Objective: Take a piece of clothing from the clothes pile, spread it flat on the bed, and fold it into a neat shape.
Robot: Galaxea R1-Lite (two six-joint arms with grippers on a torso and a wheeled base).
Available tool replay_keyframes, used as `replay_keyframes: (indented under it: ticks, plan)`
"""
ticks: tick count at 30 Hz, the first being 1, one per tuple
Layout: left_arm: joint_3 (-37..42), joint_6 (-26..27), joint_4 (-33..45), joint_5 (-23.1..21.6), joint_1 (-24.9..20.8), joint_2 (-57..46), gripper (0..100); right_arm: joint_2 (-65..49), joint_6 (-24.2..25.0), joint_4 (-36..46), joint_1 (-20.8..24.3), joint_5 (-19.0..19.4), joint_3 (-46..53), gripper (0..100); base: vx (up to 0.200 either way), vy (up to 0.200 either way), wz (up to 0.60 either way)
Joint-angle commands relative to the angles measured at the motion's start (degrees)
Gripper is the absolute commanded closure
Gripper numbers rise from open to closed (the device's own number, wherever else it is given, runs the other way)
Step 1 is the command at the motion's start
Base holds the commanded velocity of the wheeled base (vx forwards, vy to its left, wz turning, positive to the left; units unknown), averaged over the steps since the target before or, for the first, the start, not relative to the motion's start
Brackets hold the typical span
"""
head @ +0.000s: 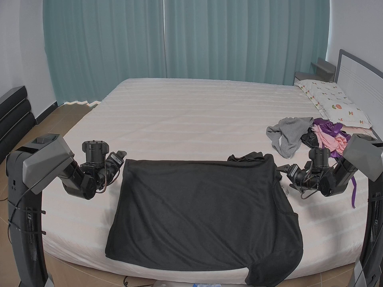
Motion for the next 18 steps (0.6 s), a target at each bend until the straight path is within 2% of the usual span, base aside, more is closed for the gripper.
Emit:
replay_keyframes:
  ticks: [1,4,10,11,18]
  plan:
    - [12.63,-1.12,-1.28,-3.32,-0.37,-7.51,0,-5.93,-1.51,-5.67,0.13,1.58,12.72,0,0.000,0.000,0.00]
    - [17.02,-2.09,-5.23,-4.38,-0.55,-7.86,0,-5.67,-3.62,-9.45,0.31,1.31,16.85,0,0.000,0.000,0.00]
    - [16.84,-2.18,-5.50,-5.08,-1.16,-7.78,0,-4.53,-3.79,-10.42,2.33,1.05,17.99,0,0.000,0.000,0.00]
    - [16.84,-2.18,-5.50,-5.08,-1.16,-7.60,0,-4.26,-3.79,-10.50,2.33,1.05,17.55,100,0.000,0.000,0.00]
    - [16.40,-2.18,-5.76,-4.99,-0.90,-7.60,0,-3.12,-4.06,-10.15,2.24,0.17,15.35,100,0.000,0.000,0.00]
